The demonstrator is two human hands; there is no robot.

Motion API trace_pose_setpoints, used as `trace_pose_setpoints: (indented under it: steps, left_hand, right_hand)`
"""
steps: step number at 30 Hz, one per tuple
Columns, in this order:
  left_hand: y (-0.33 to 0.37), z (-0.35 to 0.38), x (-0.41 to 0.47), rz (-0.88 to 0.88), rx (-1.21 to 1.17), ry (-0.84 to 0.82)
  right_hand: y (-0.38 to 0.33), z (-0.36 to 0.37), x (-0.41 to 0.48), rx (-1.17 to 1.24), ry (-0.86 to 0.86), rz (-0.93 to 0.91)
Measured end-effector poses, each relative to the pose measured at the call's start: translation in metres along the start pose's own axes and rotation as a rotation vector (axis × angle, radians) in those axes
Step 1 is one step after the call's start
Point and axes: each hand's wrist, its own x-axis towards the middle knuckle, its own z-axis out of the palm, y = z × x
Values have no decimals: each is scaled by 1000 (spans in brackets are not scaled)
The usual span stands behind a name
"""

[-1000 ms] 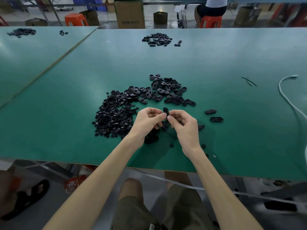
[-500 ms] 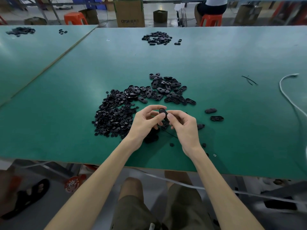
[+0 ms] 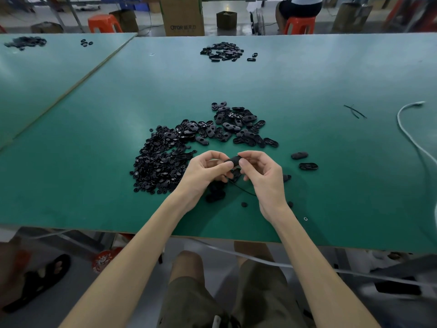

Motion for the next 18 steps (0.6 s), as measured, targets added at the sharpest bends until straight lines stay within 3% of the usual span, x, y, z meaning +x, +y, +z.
trace_pose_setpoints:
  steps: [18]
  left_hand:
    - [3,1,0,-25,-12,-31]
  right_hand:
    - [-5,0,-2,-5,-34,1]
